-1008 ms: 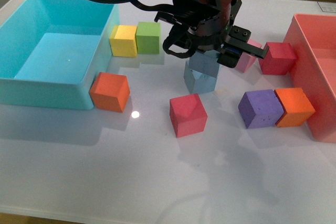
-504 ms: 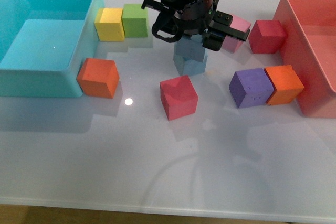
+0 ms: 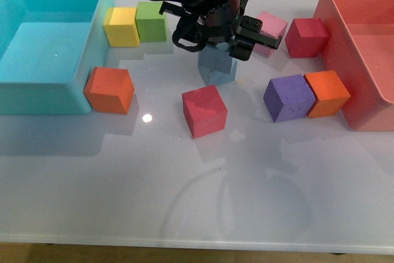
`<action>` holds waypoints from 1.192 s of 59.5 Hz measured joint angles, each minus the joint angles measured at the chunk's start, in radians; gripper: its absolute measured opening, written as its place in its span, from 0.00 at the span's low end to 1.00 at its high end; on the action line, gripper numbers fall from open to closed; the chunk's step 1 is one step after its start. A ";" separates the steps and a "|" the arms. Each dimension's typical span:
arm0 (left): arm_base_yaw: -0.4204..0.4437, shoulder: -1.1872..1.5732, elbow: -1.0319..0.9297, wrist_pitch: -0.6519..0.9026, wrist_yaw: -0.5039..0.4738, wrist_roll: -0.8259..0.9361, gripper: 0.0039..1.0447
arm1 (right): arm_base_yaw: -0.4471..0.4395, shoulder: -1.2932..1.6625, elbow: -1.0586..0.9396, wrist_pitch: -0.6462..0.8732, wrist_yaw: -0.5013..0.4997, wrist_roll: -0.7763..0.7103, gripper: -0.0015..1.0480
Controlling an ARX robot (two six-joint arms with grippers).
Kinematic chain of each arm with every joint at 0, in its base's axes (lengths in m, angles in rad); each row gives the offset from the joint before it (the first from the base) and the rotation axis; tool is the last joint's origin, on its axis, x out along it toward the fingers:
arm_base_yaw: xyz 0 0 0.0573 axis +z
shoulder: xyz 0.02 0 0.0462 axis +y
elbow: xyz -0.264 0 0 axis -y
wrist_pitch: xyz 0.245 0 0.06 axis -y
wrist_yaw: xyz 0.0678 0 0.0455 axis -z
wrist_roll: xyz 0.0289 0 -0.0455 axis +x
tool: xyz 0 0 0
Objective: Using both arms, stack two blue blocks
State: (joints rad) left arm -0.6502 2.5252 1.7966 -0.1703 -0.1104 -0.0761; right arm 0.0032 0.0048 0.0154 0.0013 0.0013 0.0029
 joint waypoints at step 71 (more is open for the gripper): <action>0.140 -0.519 -0.642 0.411 0.078 -0.217 0.92 | 0.000 0.000 0.000 0.000 0.000 0.000 0.91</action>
State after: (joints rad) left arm -0.5106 2.0060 1.1545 0.2405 -0.0322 -0.2932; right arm 0.0032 0.0048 0.0154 0.0013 0.0017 0.0025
